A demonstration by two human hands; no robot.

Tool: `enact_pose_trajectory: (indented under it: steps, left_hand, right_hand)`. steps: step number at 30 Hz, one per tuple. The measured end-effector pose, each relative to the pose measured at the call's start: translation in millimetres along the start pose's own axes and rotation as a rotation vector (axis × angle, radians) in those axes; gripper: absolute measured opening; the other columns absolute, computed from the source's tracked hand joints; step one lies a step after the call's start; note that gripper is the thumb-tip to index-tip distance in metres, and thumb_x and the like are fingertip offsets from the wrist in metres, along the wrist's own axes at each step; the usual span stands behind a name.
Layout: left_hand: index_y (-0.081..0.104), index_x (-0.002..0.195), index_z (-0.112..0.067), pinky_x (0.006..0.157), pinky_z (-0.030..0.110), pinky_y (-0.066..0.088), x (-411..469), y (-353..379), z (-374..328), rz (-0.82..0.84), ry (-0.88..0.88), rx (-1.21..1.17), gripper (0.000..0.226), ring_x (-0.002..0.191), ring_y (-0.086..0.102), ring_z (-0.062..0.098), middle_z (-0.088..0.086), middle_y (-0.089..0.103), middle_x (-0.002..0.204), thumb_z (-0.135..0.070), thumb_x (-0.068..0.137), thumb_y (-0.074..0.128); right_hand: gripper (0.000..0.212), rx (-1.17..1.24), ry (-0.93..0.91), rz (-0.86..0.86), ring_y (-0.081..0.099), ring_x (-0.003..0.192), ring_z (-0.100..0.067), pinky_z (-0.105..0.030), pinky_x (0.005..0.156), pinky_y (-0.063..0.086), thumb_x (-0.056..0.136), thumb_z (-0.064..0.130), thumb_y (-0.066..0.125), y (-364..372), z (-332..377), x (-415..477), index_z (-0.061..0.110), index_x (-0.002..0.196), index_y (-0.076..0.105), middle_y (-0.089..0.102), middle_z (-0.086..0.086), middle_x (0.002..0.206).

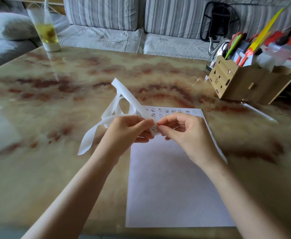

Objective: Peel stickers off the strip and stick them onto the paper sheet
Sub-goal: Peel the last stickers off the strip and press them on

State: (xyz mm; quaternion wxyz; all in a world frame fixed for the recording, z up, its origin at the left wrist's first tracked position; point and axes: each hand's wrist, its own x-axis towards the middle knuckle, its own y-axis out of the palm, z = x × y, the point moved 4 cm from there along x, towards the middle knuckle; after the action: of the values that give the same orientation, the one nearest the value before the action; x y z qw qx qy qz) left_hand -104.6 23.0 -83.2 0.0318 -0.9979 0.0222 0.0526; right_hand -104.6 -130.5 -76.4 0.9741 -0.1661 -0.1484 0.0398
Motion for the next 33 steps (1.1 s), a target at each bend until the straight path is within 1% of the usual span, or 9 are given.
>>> enact_pose_trajectory:
  steps: [3,7,10,13,16,22,27,30,33]
  left_hand:
    - [0.073,0.084,-0.002,0.068,0.023,0.058,0.1,0.3,0.1,0.001,0.008,0.008,0.015,0.062,0.067,0.008,0.001,0.073,0.066,-0.014,0.087,0.064]
    - [0.073,0.082,-0.003,0.066,0.020,0.058,-0.1,0.9,0.3,-0.004,0.019,0.022,0.015,0.062,0.067,0.008,0.004,0.072,0.066,-0.014,0.087,0.065]
    - [0.074,0.080,-0.006,0.066,0.021,0.059,-1.1,1.1,0.8,0.001,0.018,0.038,0.014,0.063,0.068,0.009,0.007,0.073,0.069,-0.015,0.087,0.065]
    - [0.073,0.077,-0.009,0.063,0.022,0.059,-0.9,0.4,1.4,-0.011,0.011,0.059,0.015,0.061,0.068,0.008,0.002,0.072,0.065,-0.015,0.087,0.064]
    - [0.073,0.076,-0.010,0.060,0.021,0.058,-0.3,-0.1,2.3,-0.018,0.006,0.081,0.016,0.059,0.067,0.006,-0.001,0.072,0.062,-0.015,0.088,0.064]
    - [0.072,0.076,-0.009,0.060,0.020,0.058,2.0,-3.9,4.4,-0.052,0.017,0.128,0.017,0.057,0.066,0.006,-0.002,0.071,0.063,-0.016,0.089,0.062]
    - [0.071,0.074,-0.006,0.059,0.019,0.057,5.3,-9.0,9.4,-0.096,0.037,0.250,0.019,0.054,0.063,0.003,0.002,0.068,0.062,-0.015,0.088,0.061]
    - [0.070,0.068,-0.007,0.061,0.024,0.057,7.7,-13.5,13.8,-0.107,0.033,0.306,0.022,0.057,0.064,0.007,0.003,0.069,0.062,-0.016,0.087,0.062]
    - [0.071,0.068,-0.005,0.066,0.028,0.059,7.8,-15.6,16.5,-0.107,0.023,0.341,0.022,0.058,0.066,0.011,0.003,0.070,0.061,-0.017,0.085,0.063]
  right_hand:
    - [0.014,-0.047,-0.009,-0.005,0.063,0.065,-0.009,-0.034,0.067,0.057,0.081,0.008,0.072,-0.5,-0.2,0.2,0.022,0.080,0.072,0.069,0.009,0.068]
    - [0.010,-0.066,-0.003,0.012,0.062,0.067,-0.005,-0.034,0.068,0.056,0.080,0.012,0.074,0.4,-0.5,0.0,0.022,0.078,0.071,0.070,0.009,0.071]
    - [0.007,-0.069,0.012,0.021,0.060,0.066,-0.002,-0.028,0.067,0.052,0.080,0.014,0.074,0.8,-2.1,0.6,0.020,0.078,0.071,0.069,0.009,0.071]
    - [0.005,-0.110,0.004,0.044,0.057,0.068,0.000,-0.019,0.065,0.047,0.083,0.015,0.072,2.4,-3.6,0.0,0.018,0.079,0.071,0.067,0.011,0.072]
    - [0.006,-0.213,-0.044,0.046,0.057,0.074,-0.004,-0.014,0.064,0.043,0.085,0.018,0.070,4.4,-4.0,-0.4,0.020,0.080,0.068,0.064,0.010,0.082]
    - [0.013,-0.155,-0.108,0.068,0.056,0.078,-0.012,-0.022,0.071,0.045,0.086,0.018,0.069,1.6,2.9,0.4,0.025,0.076,0.063,0.060,0.010,0.085]
    - [0.011,-0.001,0.000,-0.019,0.054,0.064,0.000,-0.014,0.063,0.042,0.085,0.015,0.069,-13.2,-1.0,7.0,0.021,0.076,0.066,0.063,0.018,0.068]
    - [0.006,-0.002,0.115,-0.105,0.055,0.057,-0.002,-0.013,0.054,0.041,0.084,0.014,0.070,-35.2,-14.7,14.7,0.015,0.078,0.069,0.063,0.011,0.061]
    - [0.006,-0.028,0.228,-0.113,0.052,0.052,-0.004,-0.015,0.047,0.039,0.083,0.013,0.070,-52.5,-30.2,18.9,0.014,0.078,0.069,0.065,0.006,0.063]
